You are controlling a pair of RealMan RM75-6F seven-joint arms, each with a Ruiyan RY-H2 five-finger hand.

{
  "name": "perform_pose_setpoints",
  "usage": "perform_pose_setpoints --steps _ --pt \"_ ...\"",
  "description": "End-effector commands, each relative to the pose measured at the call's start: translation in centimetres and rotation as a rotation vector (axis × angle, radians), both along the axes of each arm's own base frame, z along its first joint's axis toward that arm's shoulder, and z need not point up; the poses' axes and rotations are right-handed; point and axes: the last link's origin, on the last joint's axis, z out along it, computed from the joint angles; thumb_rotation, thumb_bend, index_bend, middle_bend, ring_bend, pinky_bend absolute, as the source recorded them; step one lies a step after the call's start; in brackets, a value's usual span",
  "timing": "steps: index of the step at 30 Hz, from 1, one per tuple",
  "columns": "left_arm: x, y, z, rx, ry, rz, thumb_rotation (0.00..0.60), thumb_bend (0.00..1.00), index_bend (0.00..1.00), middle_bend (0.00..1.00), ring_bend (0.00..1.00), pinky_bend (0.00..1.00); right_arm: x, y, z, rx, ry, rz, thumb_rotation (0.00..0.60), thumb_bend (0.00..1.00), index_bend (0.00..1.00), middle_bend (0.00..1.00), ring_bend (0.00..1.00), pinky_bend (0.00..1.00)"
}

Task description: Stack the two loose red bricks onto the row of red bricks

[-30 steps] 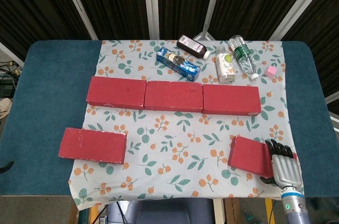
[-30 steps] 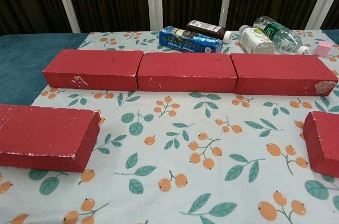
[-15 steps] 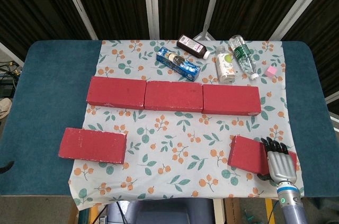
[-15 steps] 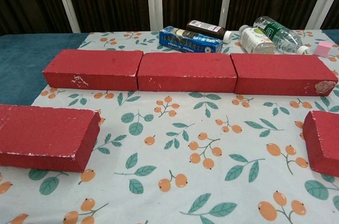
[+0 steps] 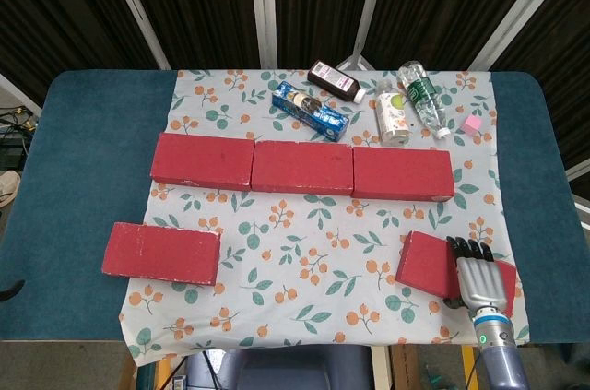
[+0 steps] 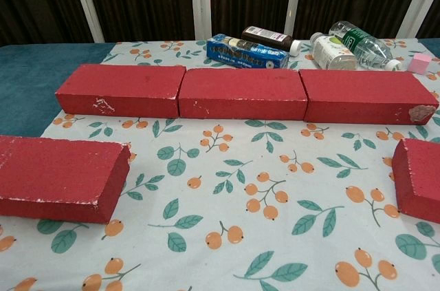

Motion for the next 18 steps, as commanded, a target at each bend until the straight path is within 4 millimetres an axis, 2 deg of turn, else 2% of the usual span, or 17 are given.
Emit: perform_pose_setpoints --steps 1,6,11,18 --pt "0.01 0.02 -0.02 -0.002 0.000 -0.001 0.600 0.00 0.05 0.00 0.00 0.22 0.09 -0.22 -0.05 -0.002 0.005 -0.002 0.600 0.00 0.00 0.21 0.05 0.00" --pt "0.04 -0.01 -0.02 -0.003 -0.001 -0.003 0.600 0.00 0.05 0.00 0.00 0.22 0.11 -0.28 -0.17 0.006 0.012 -0.005 0.600 0.00 0.01 0.28 0.17 0.00" --pt "0.04 -0.05 0.01 -0.002 -0.002 -0.002 0.600 0.00 0.05 0.00 0.00 0.22 0.18 -0.40 -0.22 -0.003 0.011 0.002 0.600 0.00 0.04 0.31 0.26 0.00" --pt "0.03 -0.06 -0.03 -0.006 -0.001 -0.003 0.600 0.00 0.05 0.00 0.00 0.22 0.57 -0.68 0.07 -0.029 0.010 0.026 0.600 0.00 0.05 0.31 0.27 0.09"
